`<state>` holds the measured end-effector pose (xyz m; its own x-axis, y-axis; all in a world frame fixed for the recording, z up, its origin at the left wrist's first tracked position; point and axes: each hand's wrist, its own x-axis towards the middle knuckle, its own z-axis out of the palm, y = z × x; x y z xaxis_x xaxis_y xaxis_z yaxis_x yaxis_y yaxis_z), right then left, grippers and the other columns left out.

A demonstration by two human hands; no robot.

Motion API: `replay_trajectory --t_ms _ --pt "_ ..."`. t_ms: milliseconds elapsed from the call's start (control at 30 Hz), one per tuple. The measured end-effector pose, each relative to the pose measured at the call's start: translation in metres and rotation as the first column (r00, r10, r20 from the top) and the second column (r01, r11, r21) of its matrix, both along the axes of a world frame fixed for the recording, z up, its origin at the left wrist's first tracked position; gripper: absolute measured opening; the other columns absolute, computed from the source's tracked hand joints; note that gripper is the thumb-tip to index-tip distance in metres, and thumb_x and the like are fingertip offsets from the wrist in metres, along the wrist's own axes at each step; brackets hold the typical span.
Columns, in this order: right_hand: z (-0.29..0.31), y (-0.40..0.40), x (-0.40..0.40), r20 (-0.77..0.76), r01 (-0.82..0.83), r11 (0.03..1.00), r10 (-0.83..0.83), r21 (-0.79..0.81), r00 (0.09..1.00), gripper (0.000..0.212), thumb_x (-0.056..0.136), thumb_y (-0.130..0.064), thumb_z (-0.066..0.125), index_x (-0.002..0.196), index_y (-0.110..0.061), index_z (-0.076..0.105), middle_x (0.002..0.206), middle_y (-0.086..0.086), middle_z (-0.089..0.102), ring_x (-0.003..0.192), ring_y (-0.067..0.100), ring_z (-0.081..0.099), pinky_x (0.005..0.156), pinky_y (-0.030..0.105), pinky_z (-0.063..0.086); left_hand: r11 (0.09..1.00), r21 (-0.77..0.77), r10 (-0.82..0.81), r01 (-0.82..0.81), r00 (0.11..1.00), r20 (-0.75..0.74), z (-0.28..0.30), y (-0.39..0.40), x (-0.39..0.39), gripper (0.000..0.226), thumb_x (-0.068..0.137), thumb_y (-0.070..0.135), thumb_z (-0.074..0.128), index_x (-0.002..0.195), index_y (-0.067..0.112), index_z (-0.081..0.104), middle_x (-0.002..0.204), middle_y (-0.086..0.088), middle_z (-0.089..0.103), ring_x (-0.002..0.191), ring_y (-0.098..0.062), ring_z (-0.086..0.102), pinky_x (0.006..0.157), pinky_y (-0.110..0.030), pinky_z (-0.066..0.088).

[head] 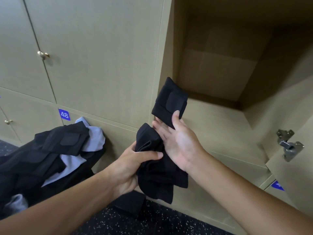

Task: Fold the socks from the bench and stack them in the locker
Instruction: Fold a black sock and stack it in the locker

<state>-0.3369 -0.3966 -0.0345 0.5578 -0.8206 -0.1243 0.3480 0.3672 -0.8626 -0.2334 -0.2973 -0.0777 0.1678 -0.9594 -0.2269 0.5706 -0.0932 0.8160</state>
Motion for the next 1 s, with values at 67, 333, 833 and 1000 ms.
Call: replay_trajectory --t_ms 67,333,833,1000 --pt "0.005 -0.013 -0.006 -0.045 0.087 0.995 -0.09 -0.057 0.995 0.07 0.102 -0.045 0.051 0.159 -0.021 0.02 0.109 0.005 0.077 0.109 0.015 0.071 0.111 0.034 0.045 0.998 0.043 0.039 -0.041 0.998 0.048 -0.001 -0.003 0.007 0.058 0.075 -0.01 0.077 0.129 0.004 0.061 0.12 -0.03 0.069 0.105 -0.044 0.071 0.087 -0.052 0.061" --pt "-0.019 -0.081 -0.034 -0.495 0.205 0.841 -0.473 -0.5 0.729 0.045 0.099 -0.044 0.059 0.085 -0.002 0.054 0.082 0.004 0.045 0.077 0.019 0.041 0.07 0.034 0.029 0.969 0.187 0.109 -0.161 0.959 0.26 -0.015 -0.004 0.029 0.047 0.078 -0.009 0.076 0.119 0.011 0.065 0.101 -0.023 0.076 0.088 -0.043 0.075 0.075 -0.054 0.063" --pt "-0.058 -0.105 -0.05 -0.613 -0.363 0.495 -0.674 -0.789 0.412 0.036 0.095 -0.038 0.062 0.129 -0.025 0.06 0.13 -0.003 0.054 0.128 0.019 0.042 0.107 0.034 0.032 0.957 0.167 0.174 -0.238 0.929 0.326 -0.026 -0.015 0.046 0.055 0.073 -0.004 0.083 0.121 0.013 0.062 0.104 -0.024 0.075 0.09 -0.045 0.075 0.077 -0.067 0.059" --pt "-0.072 -0.106 -0.043 -0.686 -0.626 0.394 -0.649 -0.673 0.329 0.049 0.101 -0.054 0.047 0.142 -0.028 0.054 0.146 -0.008 0.049 0.139 0.013 0.034 0.113 0.032 0.027 0.947 0.145 0.223 -0.286 0.913 0.341 -0.031 -0.018 0.054 0.053 0.073 -0.002 0.085 0.118 0.012 0.063 0.101 -0.022 0.075 0.087 -0.044 0.075 0.074 -0.063 0.061"
